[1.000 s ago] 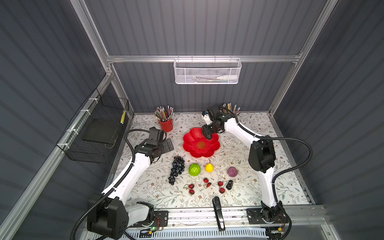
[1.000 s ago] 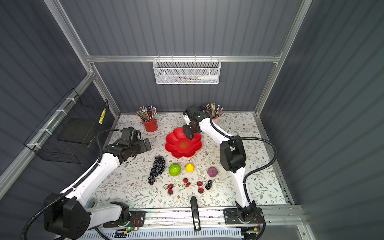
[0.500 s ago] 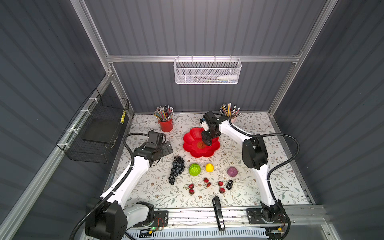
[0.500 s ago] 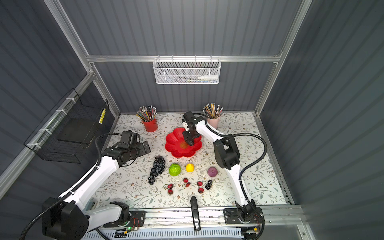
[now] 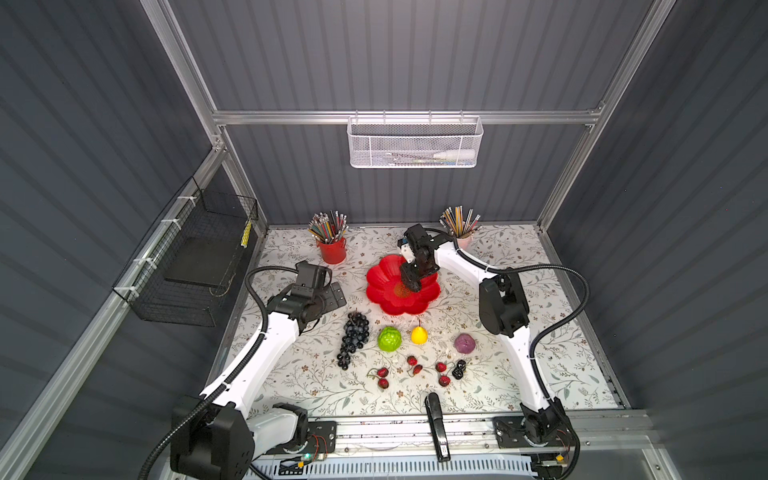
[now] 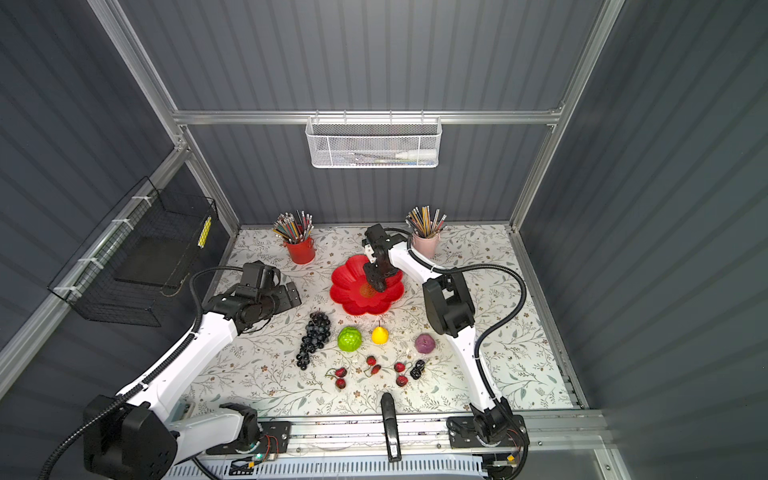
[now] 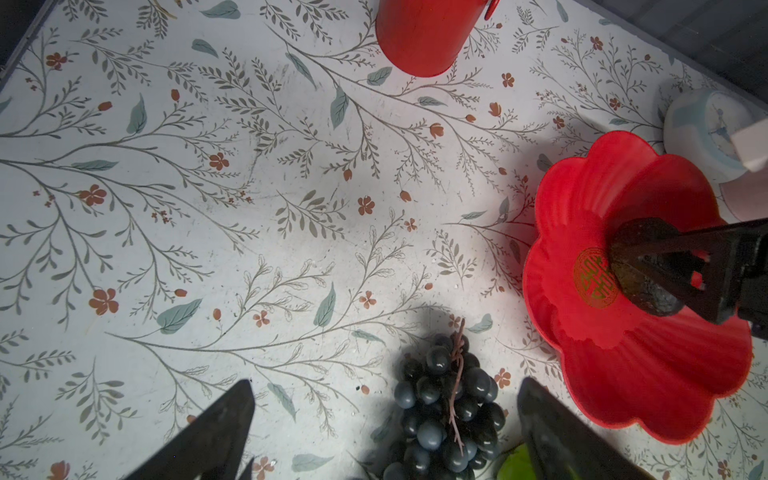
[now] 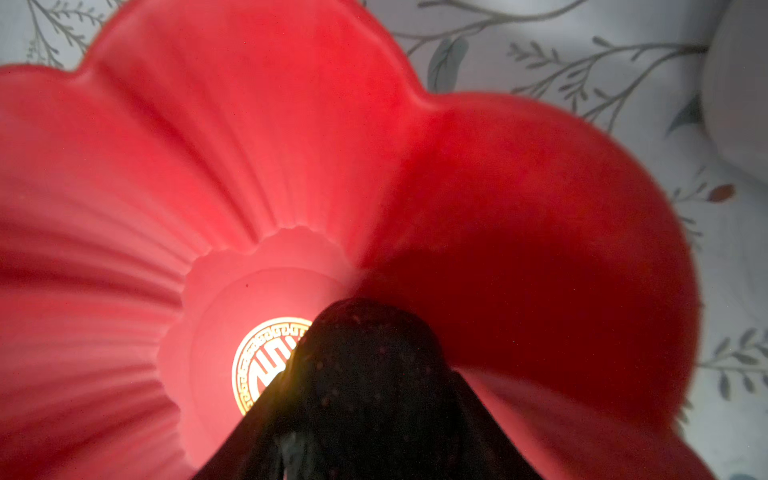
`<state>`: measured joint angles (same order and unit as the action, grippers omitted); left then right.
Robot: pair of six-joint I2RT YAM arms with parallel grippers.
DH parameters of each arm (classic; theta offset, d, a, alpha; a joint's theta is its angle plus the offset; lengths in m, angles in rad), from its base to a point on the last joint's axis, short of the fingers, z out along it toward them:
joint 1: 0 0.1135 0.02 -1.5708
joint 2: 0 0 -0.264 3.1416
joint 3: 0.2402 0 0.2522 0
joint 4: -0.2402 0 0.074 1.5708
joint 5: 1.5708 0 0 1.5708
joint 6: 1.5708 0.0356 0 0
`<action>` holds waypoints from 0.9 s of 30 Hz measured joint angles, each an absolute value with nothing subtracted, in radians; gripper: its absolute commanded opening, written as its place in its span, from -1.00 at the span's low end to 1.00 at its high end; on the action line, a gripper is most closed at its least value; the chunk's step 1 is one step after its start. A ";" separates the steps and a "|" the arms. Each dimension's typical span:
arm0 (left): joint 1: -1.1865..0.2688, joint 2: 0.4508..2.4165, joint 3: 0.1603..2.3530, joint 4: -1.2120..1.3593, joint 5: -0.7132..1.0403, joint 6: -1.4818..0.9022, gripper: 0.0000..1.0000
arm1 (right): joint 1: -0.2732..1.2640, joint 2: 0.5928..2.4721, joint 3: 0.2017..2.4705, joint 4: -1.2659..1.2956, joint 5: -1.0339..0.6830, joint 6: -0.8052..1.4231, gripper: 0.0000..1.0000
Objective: Place and organize the fake fruits in the fruit bowl
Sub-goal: 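Lower the avocado into the red bowl and open the right gripper, then reach the left gripper down and grasp the green citron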
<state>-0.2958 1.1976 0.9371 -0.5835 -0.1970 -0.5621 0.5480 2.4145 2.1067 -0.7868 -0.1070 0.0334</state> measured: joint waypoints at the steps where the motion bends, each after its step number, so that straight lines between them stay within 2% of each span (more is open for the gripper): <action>1: -0.296 1.198 0.937 -0.583 -0.197 -0.562 0.98 | 0.548 2.415 2.111 -0.786 -0.107 0.033 0.03; 4: -0.296 1.198 0.937 -0.583 -0.197 -0.562 0.98 | 0.549 2.415 2.112 -0.787 -0.106 0.033 0.14; 10: -0.296 1.207 0.937 -0.584 -0.175 -0.561 1.00 | 0.560 2.415 2.112 -0.785 -0.088 0.014 0.51; 19: -0.296 1.319 1.039 -0.661 -0.052 -0.517 0.97 | 0.577 2.325 2.096 -0.776 -0.033 -0.004 0.57; 22: -0.296 1.378 1.106 -0.689 0.015 -0.488 0.92 | 0.581 2.211 2.052 -0.752 -0.019 -0.008 0.58; 27: -0.302 1.455 1.155 -0.752 0.108 -0.448 0.89 | 0.582 1.940 1.842 -0.646 -0.020 0.006 0.59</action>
